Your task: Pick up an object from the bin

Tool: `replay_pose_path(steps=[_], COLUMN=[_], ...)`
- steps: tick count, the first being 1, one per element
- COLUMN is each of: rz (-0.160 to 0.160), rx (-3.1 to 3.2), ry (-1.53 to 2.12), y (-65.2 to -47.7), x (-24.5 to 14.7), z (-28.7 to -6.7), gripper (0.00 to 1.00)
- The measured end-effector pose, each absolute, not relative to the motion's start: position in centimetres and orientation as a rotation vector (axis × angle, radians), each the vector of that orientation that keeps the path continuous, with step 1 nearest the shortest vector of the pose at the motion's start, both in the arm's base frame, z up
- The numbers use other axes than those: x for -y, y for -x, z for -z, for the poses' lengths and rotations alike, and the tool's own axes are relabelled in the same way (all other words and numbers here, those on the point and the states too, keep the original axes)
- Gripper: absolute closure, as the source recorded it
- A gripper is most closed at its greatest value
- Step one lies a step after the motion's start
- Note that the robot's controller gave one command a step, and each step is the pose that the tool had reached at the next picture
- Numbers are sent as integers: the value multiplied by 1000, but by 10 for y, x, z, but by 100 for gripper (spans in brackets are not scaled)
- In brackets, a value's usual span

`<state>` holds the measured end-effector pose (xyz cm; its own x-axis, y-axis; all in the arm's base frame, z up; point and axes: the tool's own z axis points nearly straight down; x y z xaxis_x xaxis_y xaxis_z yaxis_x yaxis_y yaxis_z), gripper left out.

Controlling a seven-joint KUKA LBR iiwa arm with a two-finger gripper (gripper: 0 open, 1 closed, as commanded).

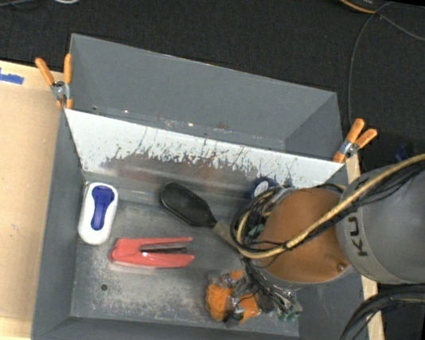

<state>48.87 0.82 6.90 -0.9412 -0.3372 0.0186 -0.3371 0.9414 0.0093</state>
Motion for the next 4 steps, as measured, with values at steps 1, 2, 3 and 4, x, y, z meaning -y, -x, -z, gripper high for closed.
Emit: replay_pose_path(steps=[1,2,3,4], rz=[11,10,13,10], rx=[3075,3077,3067,3076], ry=[-510,-508,-510,-511], y=[-488,-489,-486,-489], x=[-7,-4,-2,-2], z=[-137,-109,-147,-205], gripper=[100,100,100,100])
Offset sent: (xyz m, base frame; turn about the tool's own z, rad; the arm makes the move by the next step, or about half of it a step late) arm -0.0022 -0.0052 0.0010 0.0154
